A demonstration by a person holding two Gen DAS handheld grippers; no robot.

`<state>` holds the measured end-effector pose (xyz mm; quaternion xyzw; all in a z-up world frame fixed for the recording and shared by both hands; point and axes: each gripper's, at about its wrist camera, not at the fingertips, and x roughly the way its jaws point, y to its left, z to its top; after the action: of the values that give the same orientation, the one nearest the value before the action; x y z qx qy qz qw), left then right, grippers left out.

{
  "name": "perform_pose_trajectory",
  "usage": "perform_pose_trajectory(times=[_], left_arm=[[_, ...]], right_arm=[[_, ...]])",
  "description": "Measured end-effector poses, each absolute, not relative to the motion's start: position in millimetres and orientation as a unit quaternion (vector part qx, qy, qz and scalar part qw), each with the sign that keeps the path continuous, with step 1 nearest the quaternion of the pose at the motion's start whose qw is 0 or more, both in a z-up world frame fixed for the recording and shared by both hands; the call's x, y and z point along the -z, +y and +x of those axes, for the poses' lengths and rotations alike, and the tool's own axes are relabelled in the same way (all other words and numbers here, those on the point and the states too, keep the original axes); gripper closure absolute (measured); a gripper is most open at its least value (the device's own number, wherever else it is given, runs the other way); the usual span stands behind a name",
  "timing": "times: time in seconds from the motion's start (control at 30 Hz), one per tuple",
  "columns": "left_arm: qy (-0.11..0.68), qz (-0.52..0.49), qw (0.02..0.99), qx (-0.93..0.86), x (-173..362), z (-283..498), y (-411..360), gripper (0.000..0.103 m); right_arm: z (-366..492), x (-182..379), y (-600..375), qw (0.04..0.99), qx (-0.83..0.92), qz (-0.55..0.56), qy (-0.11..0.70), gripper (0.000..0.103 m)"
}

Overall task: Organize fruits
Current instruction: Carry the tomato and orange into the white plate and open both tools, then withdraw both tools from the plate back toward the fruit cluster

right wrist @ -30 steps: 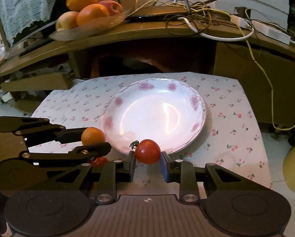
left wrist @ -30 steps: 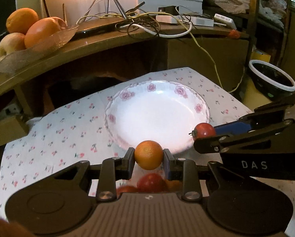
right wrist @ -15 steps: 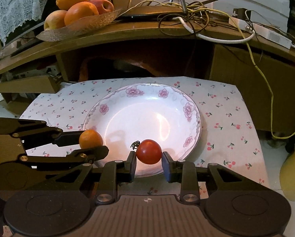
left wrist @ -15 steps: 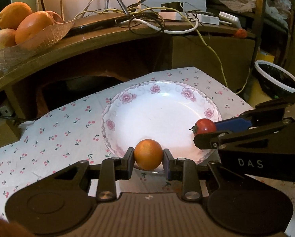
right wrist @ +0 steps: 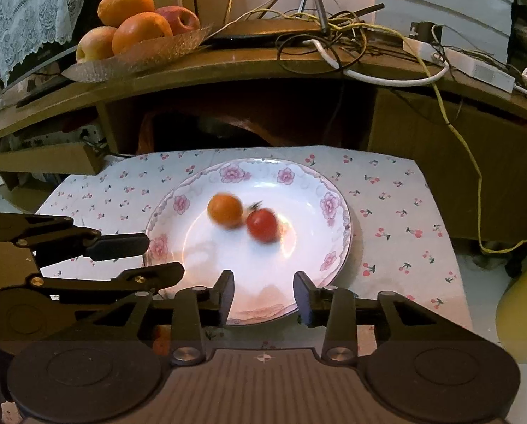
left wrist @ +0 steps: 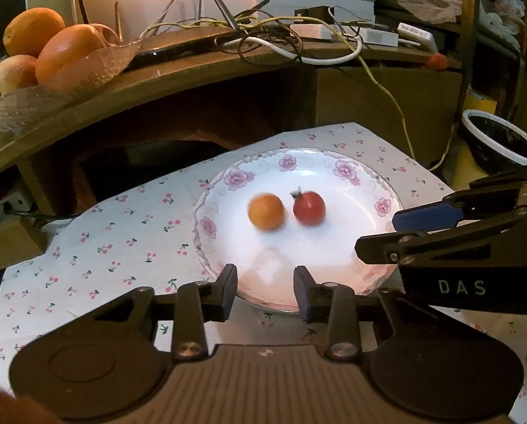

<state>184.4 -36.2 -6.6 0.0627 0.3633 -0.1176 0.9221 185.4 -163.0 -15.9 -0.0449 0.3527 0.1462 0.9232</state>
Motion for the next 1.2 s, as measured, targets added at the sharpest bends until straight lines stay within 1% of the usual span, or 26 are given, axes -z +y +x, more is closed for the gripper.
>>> perform_pose_trajectory(times=[0.37, 0.8, 1.07, 1.2], left_arm=[[0.353, 0.054, 0.928, 0.108, -8.9, 167.5, -26.6, 0.063], [0.36, 0.052, 0.926, 0.101, -21.6, 122.0, -9.2, 0.062], [0.379, 0.056, 0.919, 0.094, -13.8, 91.5, 7.9, 0.062], [0.392, 0.06, 0.913, 0.097, -3.5, 76.0, 16.9, 0.062]], right_arm=[[172.5, 7.1, -163.0, 0.925, -0.157, -0.036, 0.344, 0.064], [139.3, 8.1, -154.8, 0.918, -0.18, -0.045, 0.352, 0.062], [117.0, 18.3, -145.8, 0.907, -0.199, -0.058, 0.368, 0.062], [107.6, 22.9, -139.0, 0.901, -0.209, -0.064, 0.375, 0.059]])
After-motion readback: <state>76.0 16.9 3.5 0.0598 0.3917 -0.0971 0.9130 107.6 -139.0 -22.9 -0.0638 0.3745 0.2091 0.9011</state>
